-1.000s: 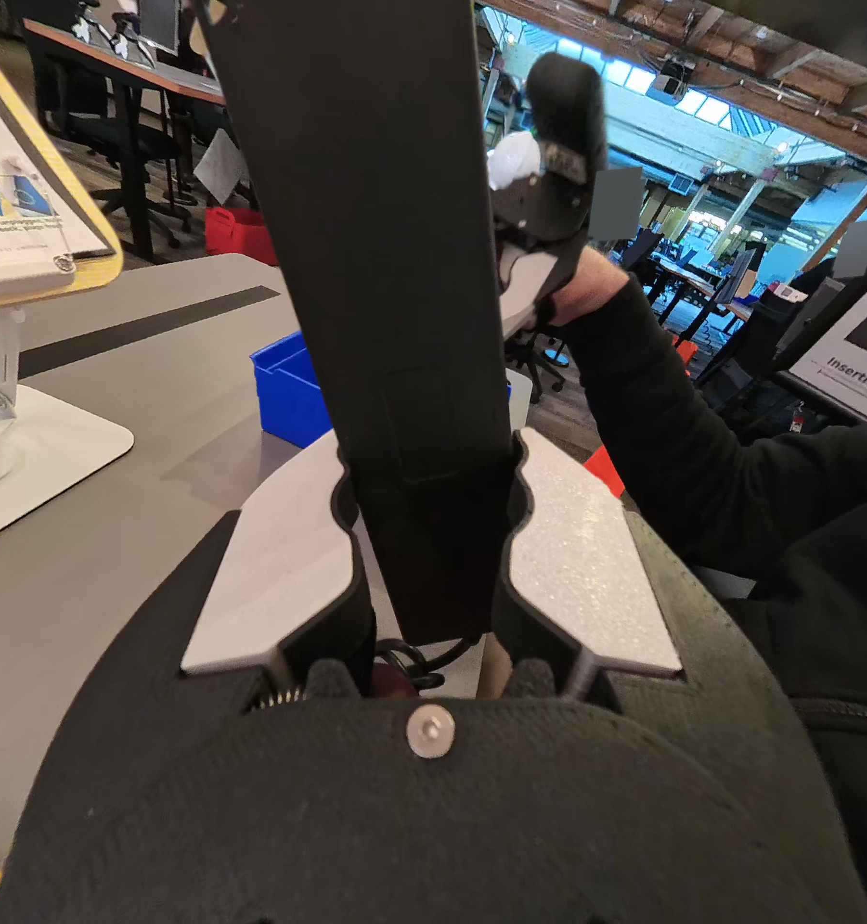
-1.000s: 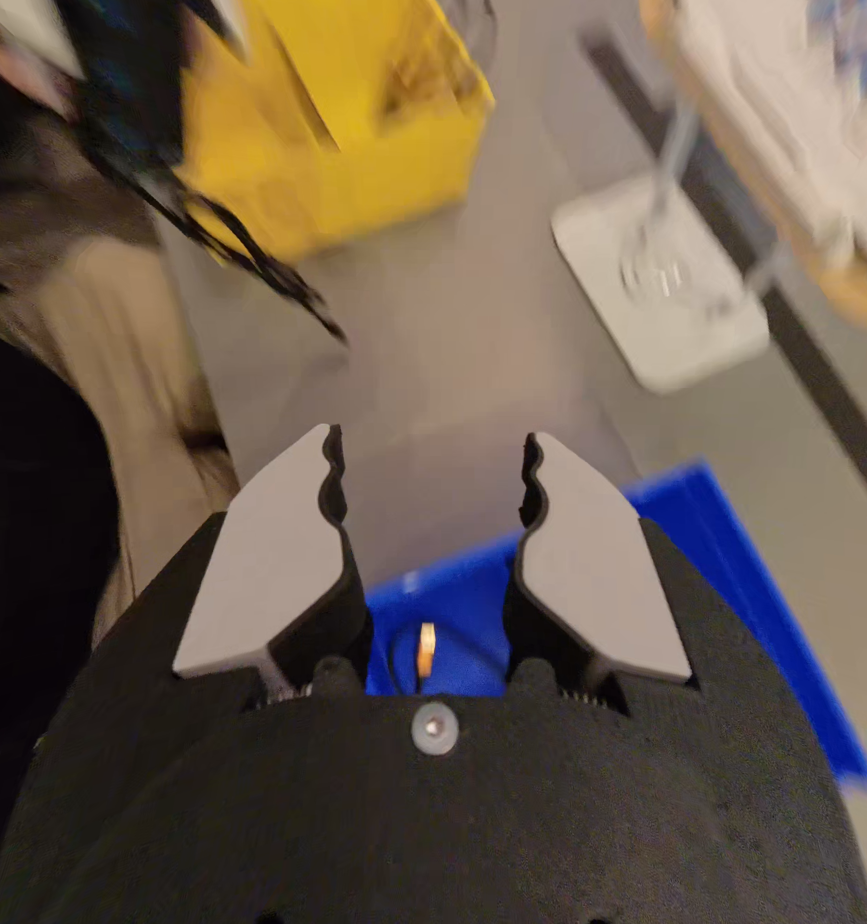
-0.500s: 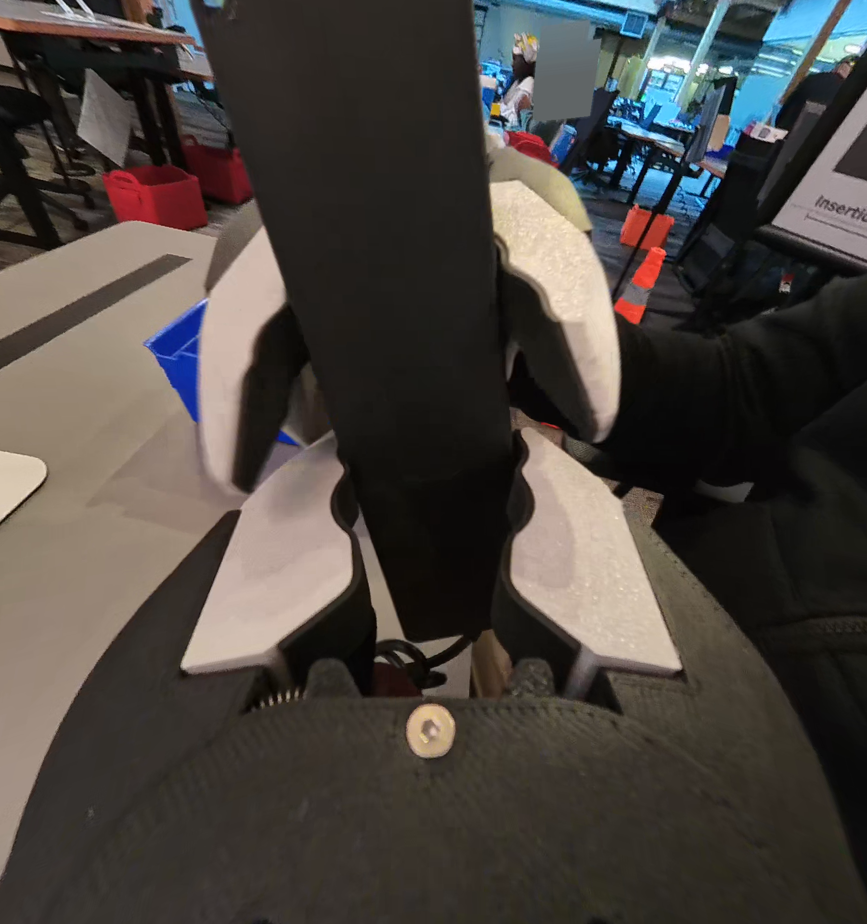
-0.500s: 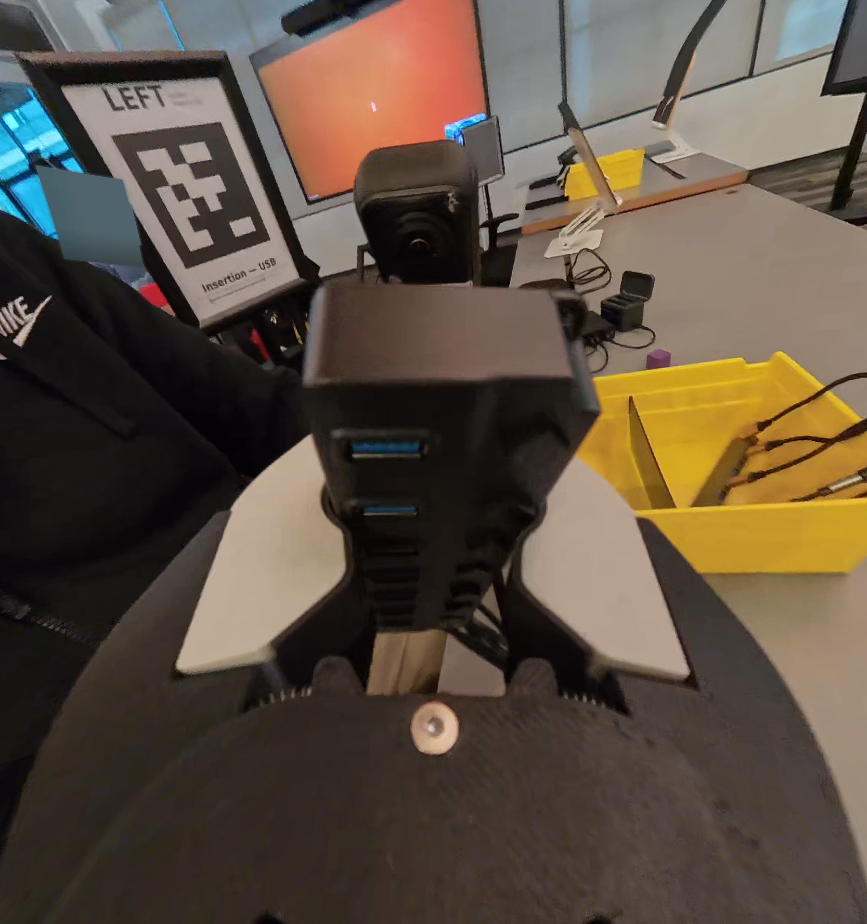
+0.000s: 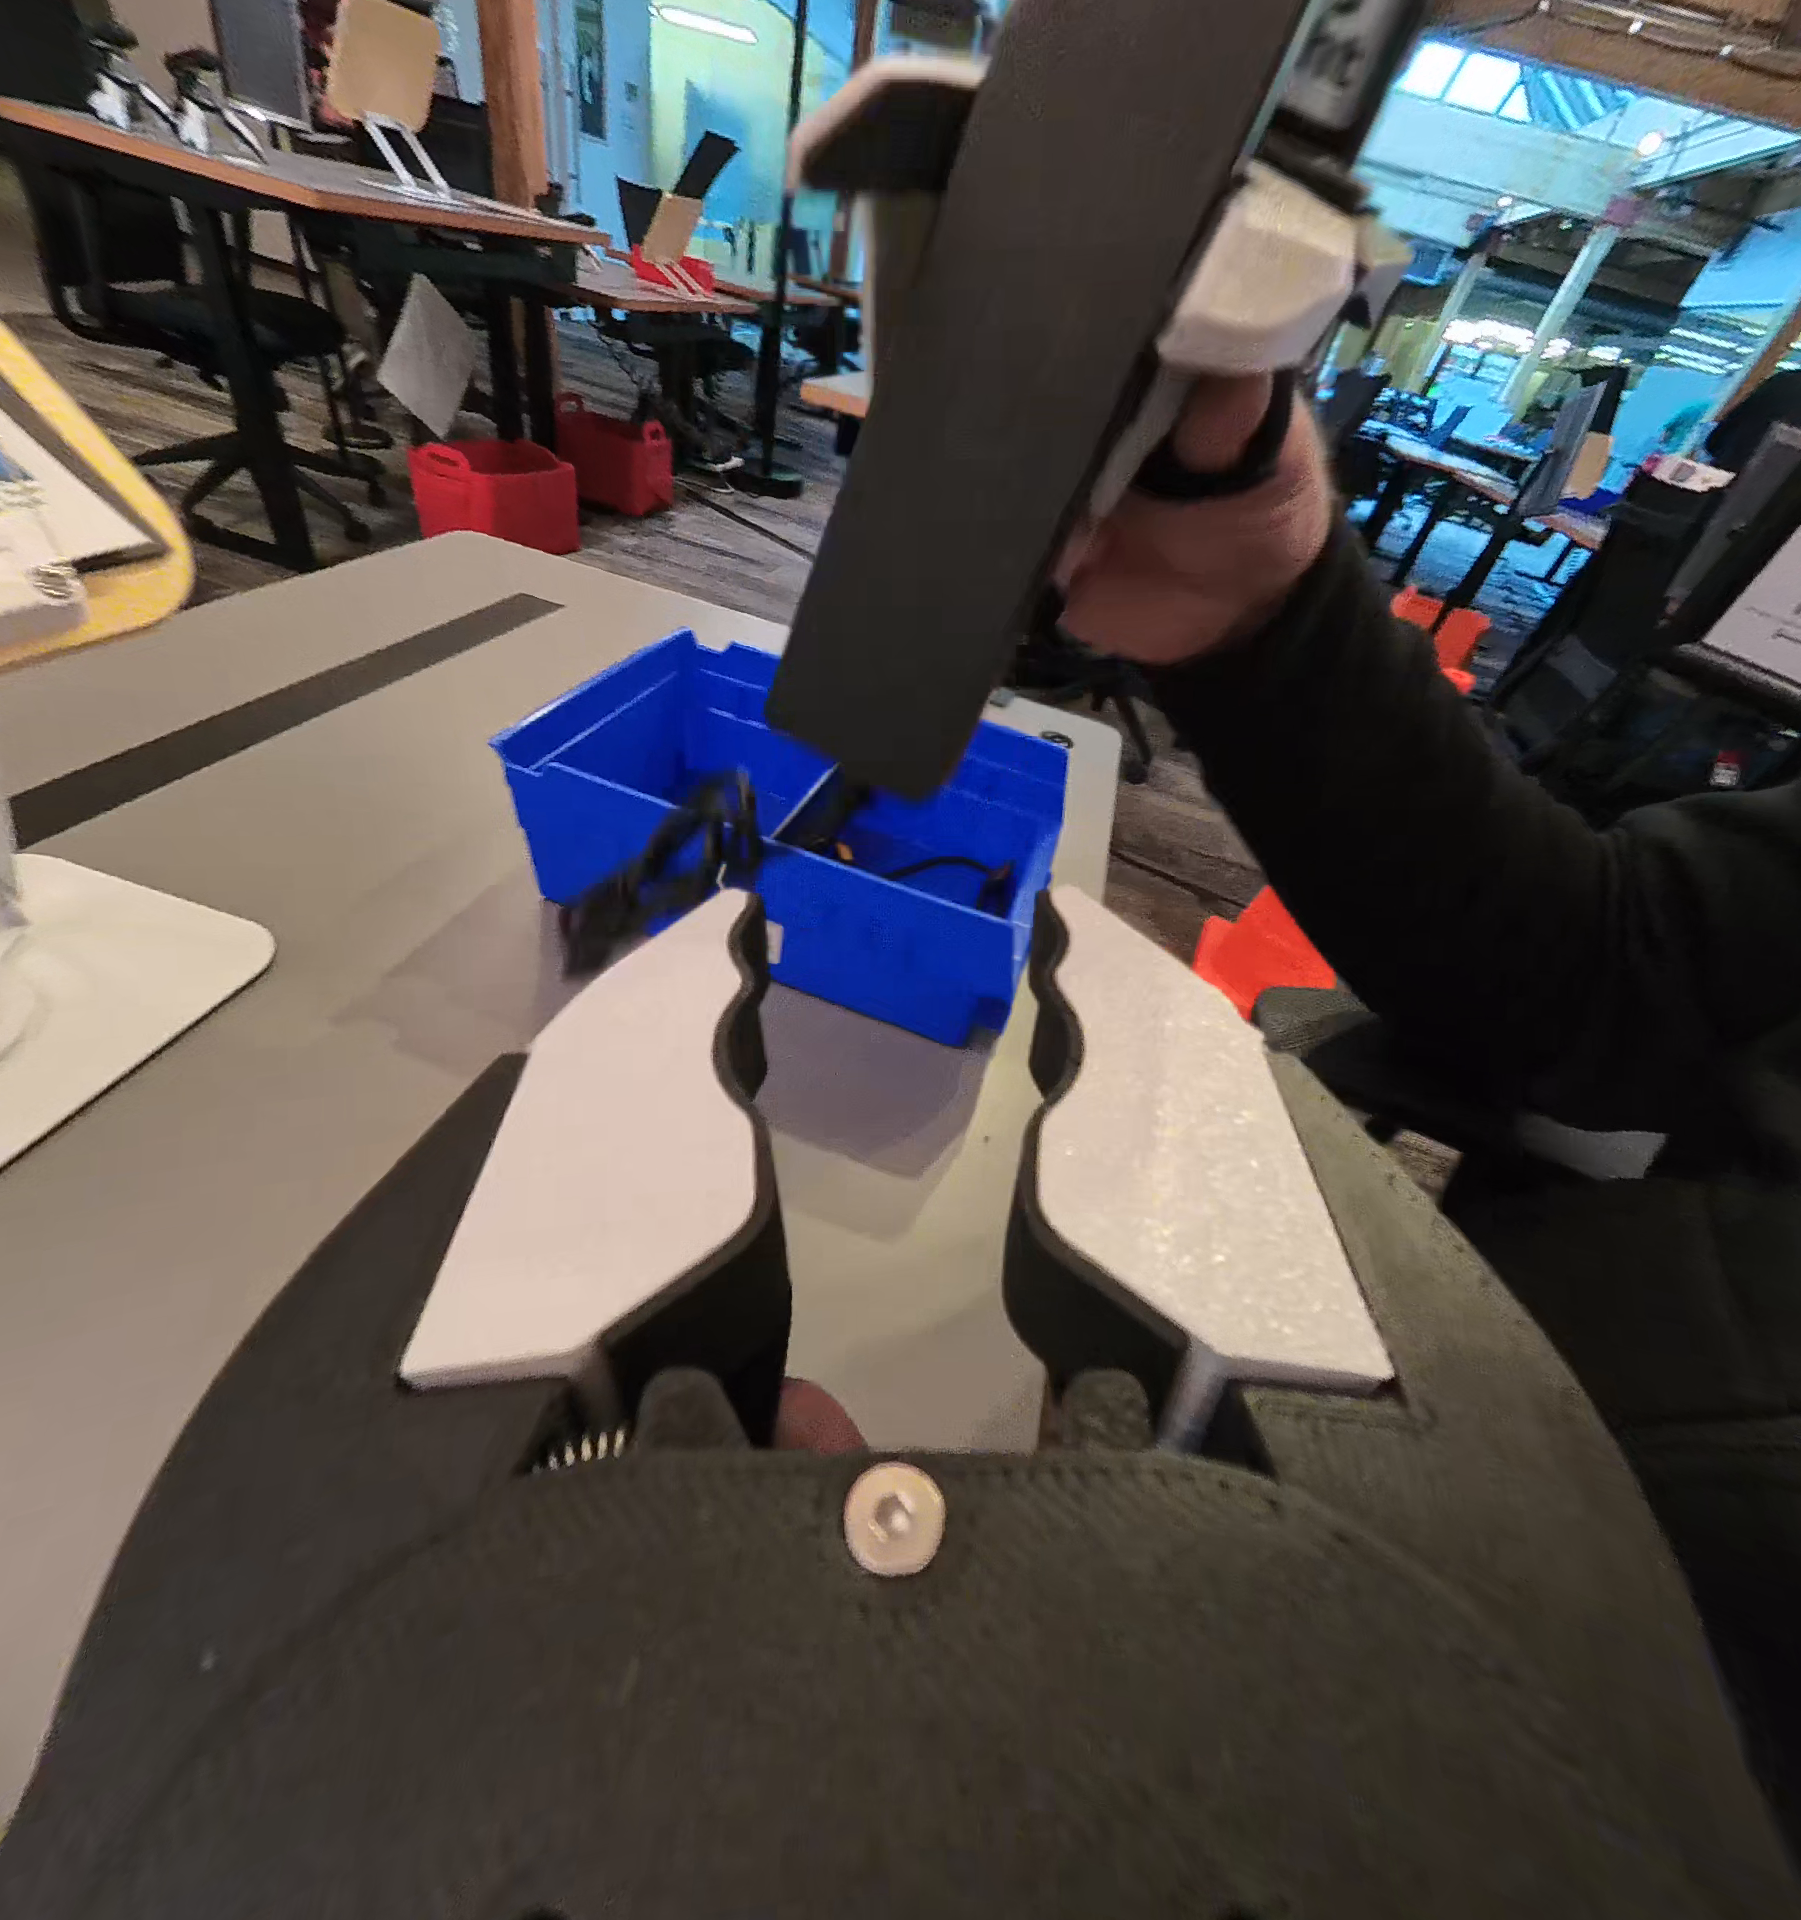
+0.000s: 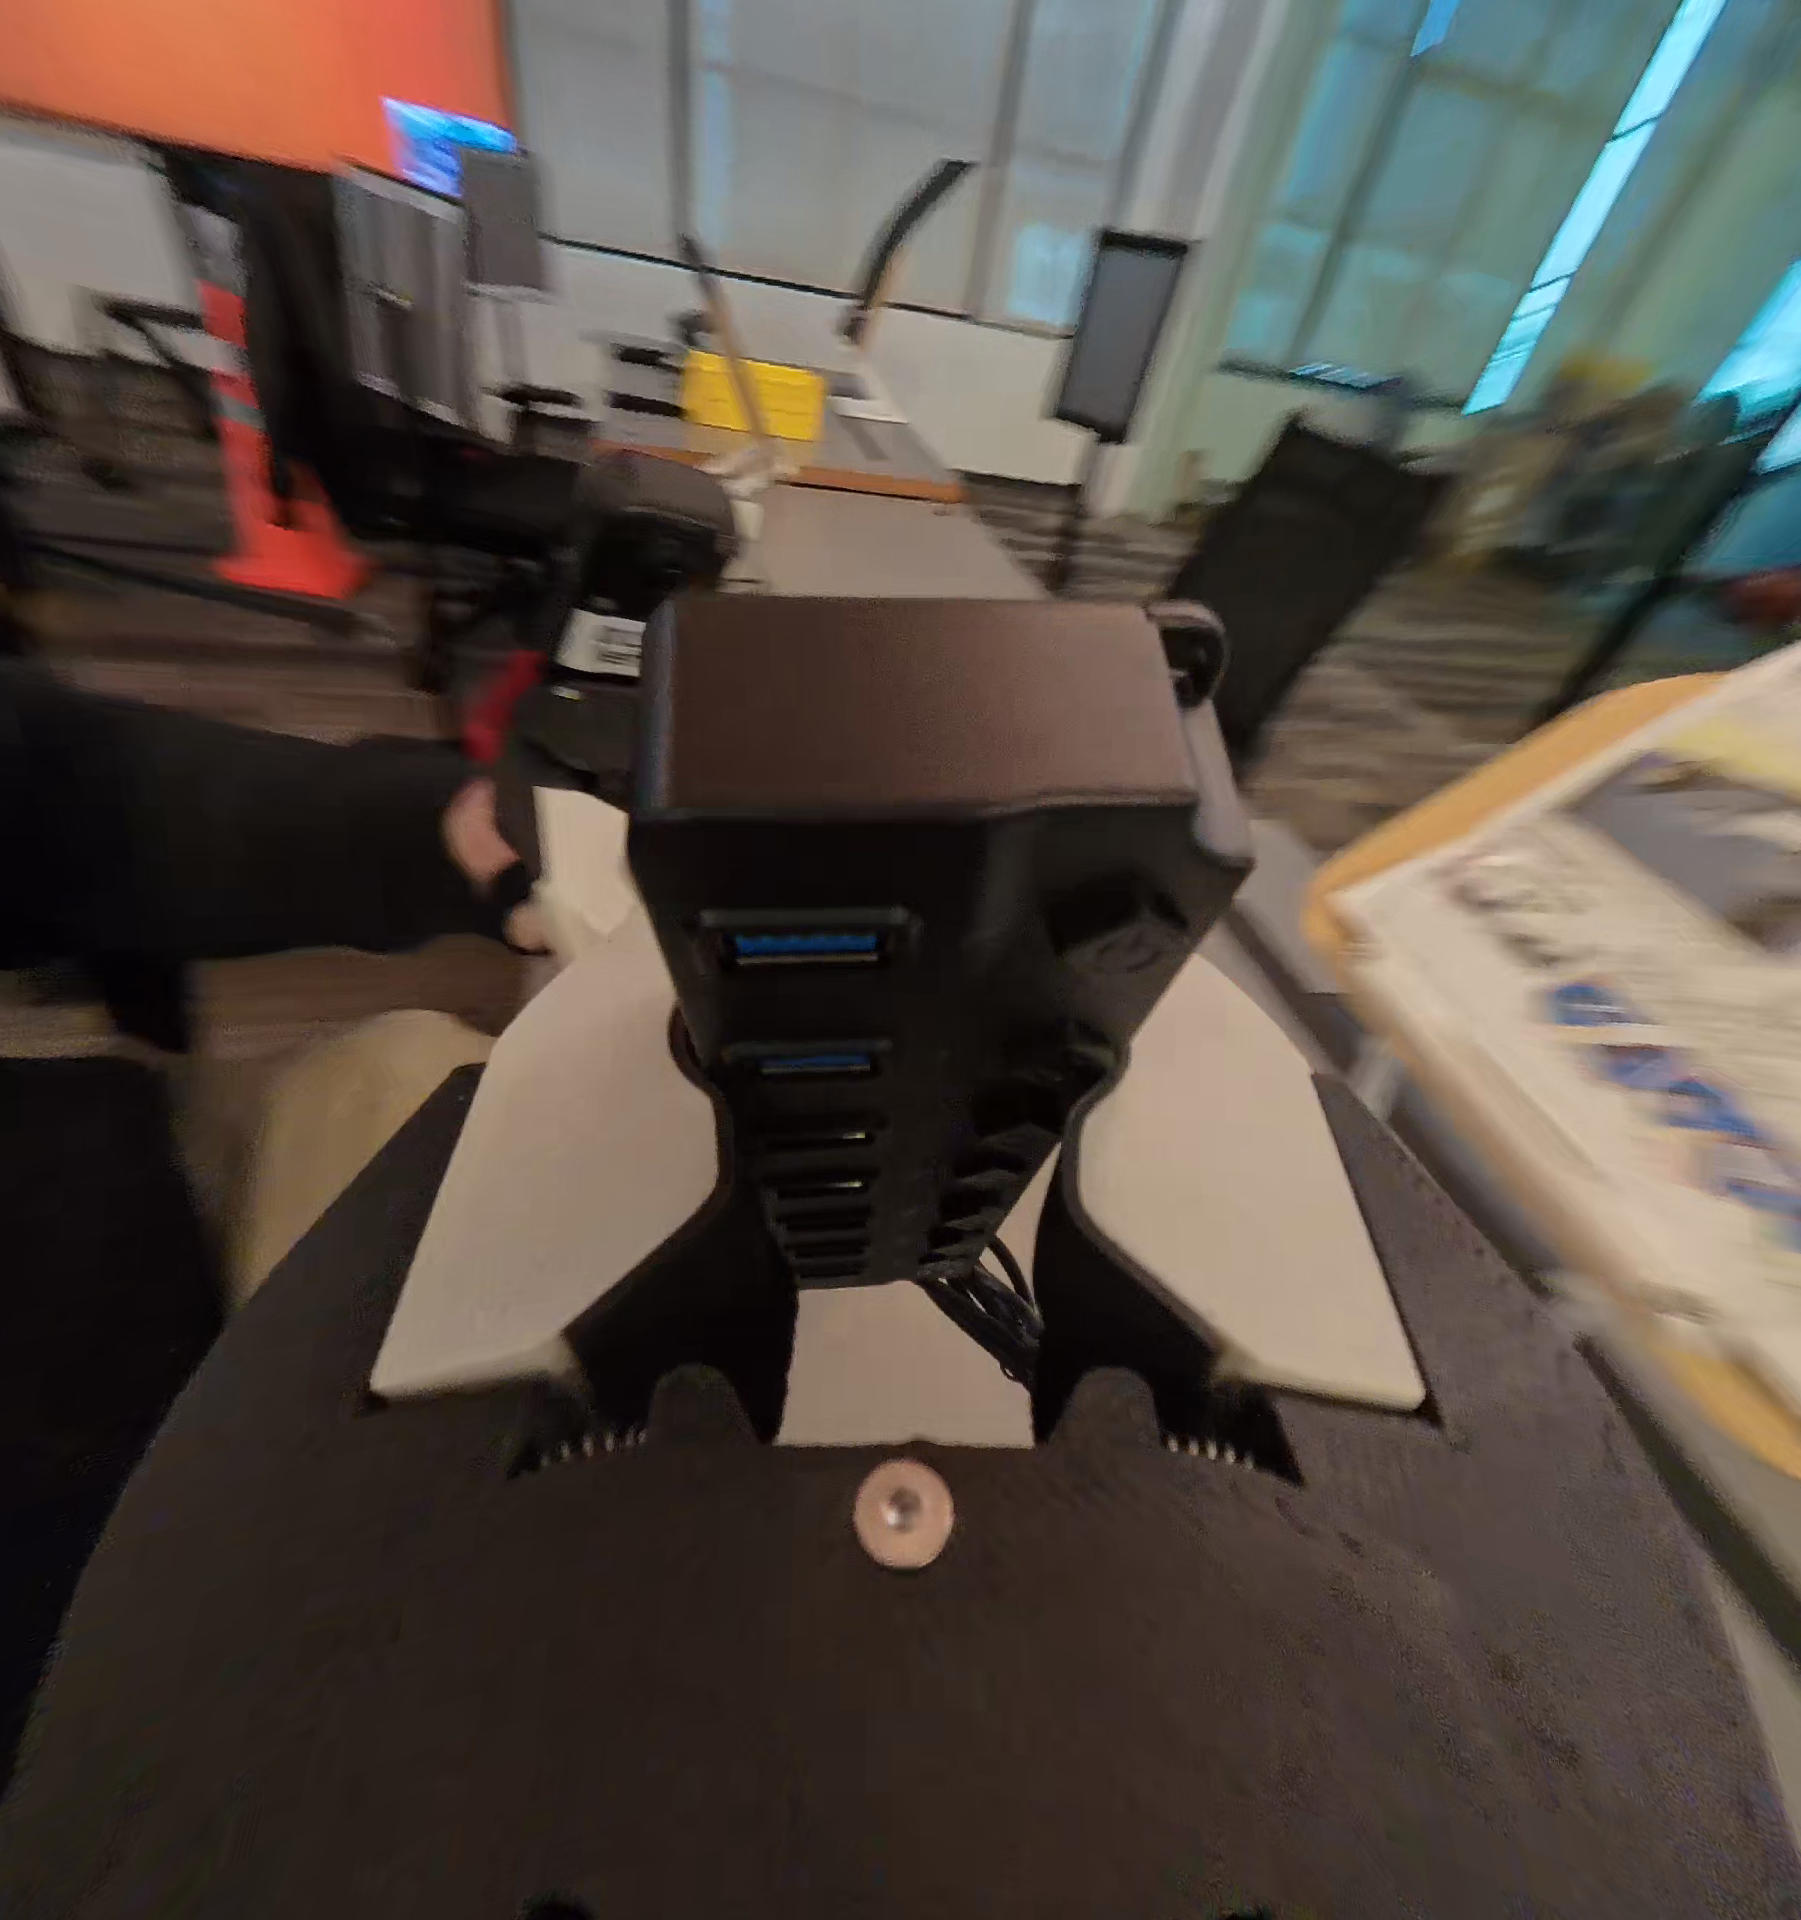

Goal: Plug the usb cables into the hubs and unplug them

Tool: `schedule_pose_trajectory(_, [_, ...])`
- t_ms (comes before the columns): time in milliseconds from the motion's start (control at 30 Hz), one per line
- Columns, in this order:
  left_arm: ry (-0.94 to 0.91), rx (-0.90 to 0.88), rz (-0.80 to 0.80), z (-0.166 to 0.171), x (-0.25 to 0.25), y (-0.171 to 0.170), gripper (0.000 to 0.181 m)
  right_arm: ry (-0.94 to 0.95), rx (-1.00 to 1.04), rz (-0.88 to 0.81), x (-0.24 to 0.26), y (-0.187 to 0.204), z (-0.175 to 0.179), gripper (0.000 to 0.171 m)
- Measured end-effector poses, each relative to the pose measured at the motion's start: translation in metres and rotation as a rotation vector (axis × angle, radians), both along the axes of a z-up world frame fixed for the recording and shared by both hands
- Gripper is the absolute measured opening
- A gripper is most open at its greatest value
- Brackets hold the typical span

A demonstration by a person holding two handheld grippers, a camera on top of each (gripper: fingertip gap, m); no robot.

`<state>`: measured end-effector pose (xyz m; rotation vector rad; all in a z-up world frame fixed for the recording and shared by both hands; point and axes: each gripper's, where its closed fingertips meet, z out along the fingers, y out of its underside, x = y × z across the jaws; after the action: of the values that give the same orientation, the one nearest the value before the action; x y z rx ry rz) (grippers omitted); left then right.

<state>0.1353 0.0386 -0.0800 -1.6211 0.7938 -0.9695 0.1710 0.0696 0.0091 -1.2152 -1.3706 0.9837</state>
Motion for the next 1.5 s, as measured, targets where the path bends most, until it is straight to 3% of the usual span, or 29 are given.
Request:
schedule_pose_trajectory(200, [0.003,-0.001,0.037,-0.001,-0.011,0.008,0.042,-0.092,0.382,-0.485,0.079,0.069,0.021,0.064])
schedule_pose_trajectory(367, [0.055,-0.011,0.088,-0.011,-0.014,0.015,0.041,-0.303,0.465,-0.723,0.127,0.129,-0.023,0.065])
schedule_pose_trajectory(600, [0.06,-0.004,0.101,-0.011,-0.018,0.017,0.04,-0.357,0.215,-0.727,0.142,0.182,-0.12,0.065])
schedule_pose_trajectory(967, [0.055,-0.033,0.098,-0.019,-0.023,0.022,0.038,-0.587,-0.12,-0.683,0.16,0.198,-0.235,0.068])
schedule_pose_trajectory(1200, [0.073,-0.031,0.089,-0.02,-0.021,0.019,0.038,-0.792,-0.155,-0.701,0.166,0.193,-0.26,0.079])
schedule_pose_trajectory(1367, [0.08,-0.034,0.085,-0.021,-0.021,0.019,0.038,-0.811,-0.172,-0.652,0.167,0.184,-0.256,0.048])
schedule_pose_trajectory(1500, [0.083,-0.035,0.082,-0.022,-0.02,0.018,0.038,-0.86,-0.133,-0.682,0.173,0.187,-0.258,0.046])
